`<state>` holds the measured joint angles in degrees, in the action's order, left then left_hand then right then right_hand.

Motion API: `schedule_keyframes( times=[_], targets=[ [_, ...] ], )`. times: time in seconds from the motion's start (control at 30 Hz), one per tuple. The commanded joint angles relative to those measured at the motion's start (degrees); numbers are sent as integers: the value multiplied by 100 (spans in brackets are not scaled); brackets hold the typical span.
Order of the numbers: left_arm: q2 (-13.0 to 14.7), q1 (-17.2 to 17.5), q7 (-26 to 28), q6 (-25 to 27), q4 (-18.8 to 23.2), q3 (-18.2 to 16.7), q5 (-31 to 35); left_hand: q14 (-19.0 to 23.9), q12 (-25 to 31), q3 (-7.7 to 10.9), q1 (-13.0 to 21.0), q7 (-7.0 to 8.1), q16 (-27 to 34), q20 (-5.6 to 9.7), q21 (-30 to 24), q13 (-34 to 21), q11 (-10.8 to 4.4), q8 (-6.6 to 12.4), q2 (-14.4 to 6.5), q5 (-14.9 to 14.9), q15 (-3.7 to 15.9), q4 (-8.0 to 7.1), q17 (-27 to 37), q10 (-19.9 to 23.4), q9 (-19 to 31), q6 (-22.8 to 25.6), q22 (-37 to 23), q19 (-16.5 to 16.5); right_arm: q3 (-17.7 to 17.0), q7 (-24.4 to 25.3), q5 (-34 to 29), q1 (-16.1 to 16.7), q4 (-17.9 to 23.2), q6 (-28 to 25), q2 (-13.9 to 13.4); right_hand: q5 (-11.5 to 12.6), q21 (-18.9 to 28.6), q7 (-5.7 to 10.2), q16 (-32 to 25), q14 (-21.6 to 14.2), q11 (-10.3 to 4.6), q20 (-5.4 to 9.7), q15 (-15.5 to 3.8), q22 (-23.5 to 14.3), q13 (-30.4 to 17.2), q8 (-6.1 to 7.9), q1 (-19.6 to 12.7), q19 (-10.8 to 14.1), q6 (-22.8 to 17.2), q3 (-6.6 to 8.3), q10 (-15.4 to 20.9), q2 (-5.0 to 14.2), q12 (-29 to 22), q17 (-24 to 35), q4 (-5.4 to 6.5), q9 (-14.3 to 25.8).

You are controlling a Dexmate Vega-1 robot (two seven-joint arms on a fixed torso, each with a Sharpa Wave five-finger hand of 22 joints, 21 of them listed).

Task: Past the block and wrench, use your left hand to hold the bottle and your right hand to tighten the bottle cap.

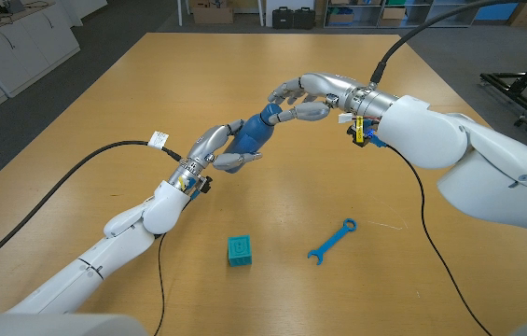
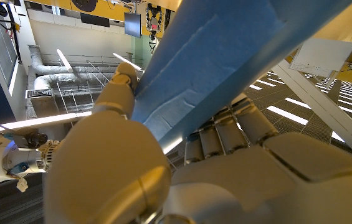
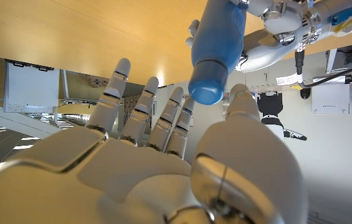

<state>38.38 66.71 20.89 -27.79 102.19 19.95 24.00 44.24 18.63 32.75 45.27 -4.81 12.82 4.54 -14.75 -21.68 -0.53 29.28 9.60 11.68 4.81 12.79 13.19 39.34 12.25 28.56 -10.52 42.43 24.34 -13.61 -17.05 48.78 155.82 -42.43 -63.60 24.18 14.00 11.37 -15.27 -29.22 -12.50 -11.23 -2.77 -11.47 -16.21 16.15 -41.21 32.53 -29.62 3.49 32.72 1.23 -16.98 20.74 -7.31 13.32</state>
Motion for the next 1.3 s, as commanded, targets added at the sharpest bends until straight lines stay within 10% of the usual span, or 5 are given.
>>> schedule_keyframes(
  times=[0.03,0.3,0.87,1.3],
  targets=[
    [-24,14,-29,-7,-2,-10,15,49,28,237,1089,901,46,457,10,-13,-584,39,-1243,36,874,-254,33,627,10,1031,-27,40,176,-136,-234,-131,48,-181,85,60,50,71,-70,-196,2,37,-217,-4,6,113,-134,138,-275,8,313,50,-113,-16,-2,-5],
    [-28,60,-5,8,59,-44,30,57,24,231,1093,902,49,458,12,-19,-584,44,-1251,35,877,-260,38,629,10,1043,-28,38,249,-72,-338,-90,6,-221,215,124,111,131,-232,-861,-13,312,-587,-2,117,458,-570,406,-1297,96,1402,225,-281,-131,-65,-52],
    [-35,92,-9,2,159,-66,51,75,22,214,1096,902,49,460,8,-37,-580,44,-1263,32,866,-275,47,661,10,1047,-28,51,233,-72,-289,3,-101,-106,383,109,150,132,-268,-1056,-16,379,-563,-6,170,381,-640,539,-1202,68,1486,247,-194,-152,-32,-83],
    [-115,188,388,32,236,-123,468,110,32,205,1118,897,60,466,-2,-51,-579,56,-1278,32,880,-270,58,719,11,1078,-29,81,47,-236,141,-56,-62,-396,546,32,250,50,-391,-1591,-7,566,-680,-15,145,556,-663,839,-1790,-6,2204,273,-317,-229,32,-111]
  ],
)
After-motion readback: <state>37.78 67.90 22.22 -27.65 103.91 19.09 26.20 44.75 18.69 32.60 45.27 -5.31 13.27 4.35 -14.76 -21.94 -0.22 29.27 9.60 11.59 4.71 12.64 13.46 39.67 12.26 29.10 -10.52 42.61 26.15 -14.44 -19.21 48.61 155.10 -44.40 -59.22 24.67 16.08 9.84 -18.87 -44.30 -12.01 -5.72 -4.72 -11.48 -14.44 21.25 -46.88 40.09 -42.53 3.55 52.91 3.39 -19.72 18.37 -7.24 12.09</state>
